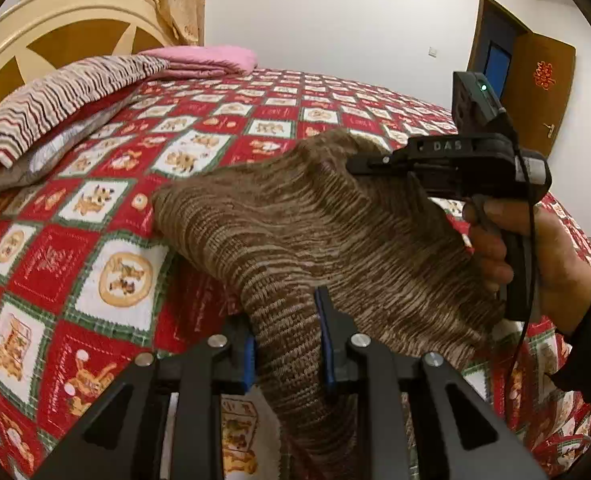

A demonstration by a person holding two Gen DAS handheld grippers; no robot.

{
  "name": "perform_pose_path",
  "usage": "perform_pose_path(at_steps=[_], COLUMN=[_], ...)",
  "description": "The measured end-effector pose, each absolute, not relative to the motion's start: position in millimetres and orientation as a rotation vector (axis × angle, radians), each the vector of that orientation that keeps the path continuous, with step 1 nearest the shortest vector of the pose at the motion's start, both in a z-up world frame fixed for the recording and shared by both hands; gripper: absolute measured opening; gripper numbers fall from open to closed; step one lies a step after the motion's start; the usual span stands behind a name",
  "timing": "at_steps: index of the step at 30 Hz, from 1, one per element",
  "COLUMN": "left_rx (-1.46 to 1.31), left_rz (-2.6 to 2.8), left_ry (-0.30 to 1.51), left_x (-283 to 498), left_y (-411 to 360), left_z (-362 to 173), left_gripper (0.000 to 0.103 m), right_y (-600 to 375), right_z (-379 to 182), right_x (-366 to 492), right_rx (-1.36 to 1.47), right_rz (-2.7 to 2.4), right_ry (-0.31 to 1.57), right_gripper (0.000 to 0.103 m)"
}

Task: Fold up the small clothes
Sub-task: 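Lift the held sweater edge with both tools and fold it over, then lower the folded edge onto the bundle and open both tools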

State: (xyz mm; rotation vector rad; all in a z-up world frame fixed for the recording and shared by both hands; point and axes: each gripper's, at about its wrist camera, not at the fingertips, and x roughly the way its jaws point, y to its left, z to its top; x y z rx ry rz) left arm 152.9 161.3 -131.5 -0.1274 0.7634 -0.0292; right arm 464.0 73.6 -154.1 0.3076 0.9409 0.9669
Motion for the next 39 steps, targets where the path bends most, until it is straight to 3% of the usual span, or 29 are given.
perform_pose_path(at_steps=[15,24,29,35,39], left_rx=[-0.156,-0.164,-0.178,-0.182,-0.192], left_rz=[-0.021,-0.005,0.037,0.062,0.079], left_ry=[0.794,0.773,0.760,0.770,0.788], left_x=[153.4,152.4,151.2,152.2,151.5], left_y=[166.3,170.5,174.9,179.9,184.1], left_z=[-150.8,-157.5,-160.5,-161.6,-157.2], left_gripper=[0.030,0.044,0.063,0.078,0.080], right_y=[75.8,75.5,71.8,70.3,67.3], right_z=[-167.6,-184.9,-187.9,-188.4,-188.5], right_x=[471.8,482.2,481.6,478.0,476.4], right_rx=[0.314,0.312,0.319,0.299,0.303], right_rz=[0.919,0.895,0.901,0.890,0.874], right_ry=[0.969,1.024,1.021,1.016,1.017], right_gripper=[0.022,0.022,0.022,0.022,0.030])
